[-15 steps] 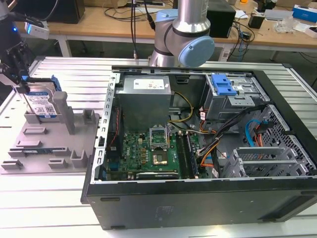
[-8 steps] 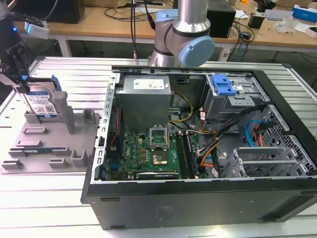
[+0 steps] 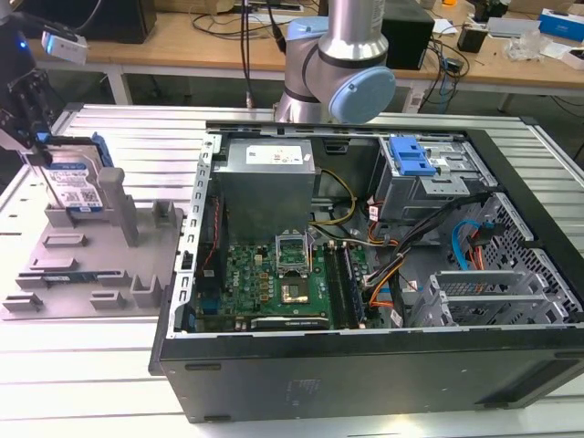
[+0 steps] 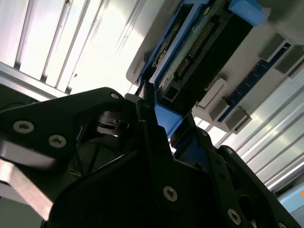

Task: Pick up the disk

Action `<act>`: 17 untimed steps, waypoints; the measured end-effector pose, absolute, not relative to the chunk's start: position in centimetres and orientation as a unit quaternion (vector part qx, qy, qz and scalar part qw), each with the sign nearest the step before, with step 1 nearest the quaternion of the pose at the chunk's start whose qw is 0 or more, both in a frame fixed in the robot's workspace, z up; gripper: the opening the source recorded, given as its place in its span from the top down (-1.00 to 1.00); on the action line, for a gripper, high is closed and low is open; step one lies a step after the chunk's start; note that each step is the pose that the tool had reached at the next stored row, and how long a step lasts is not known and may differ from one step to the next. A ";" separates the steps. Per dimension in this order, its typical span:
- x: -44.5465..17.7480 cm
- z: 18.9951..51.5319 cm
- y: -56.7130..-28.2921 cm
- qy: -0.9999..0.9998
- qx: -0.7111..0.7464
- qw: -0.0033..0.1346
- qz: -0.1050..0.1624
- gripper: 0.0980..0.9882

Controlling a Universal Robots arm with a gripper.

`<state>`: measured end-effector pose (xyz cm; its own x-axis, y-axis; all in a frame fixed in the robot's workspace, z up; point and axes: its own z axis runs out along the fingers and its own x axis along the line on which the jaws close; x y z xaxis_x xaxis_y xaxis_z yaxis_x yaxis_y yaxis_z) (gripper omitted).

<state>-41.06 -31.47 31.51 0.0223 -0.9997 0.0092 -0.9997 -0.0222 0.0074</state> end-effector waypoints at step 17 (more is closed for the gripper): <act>-41.1 39.5 -31.5 -0.699 0.715 0.005 0.000 0.39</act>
<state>-41.06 -31.47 39.45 0.0224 -0.9997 0.0076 -0.9997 -0.0223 0.0073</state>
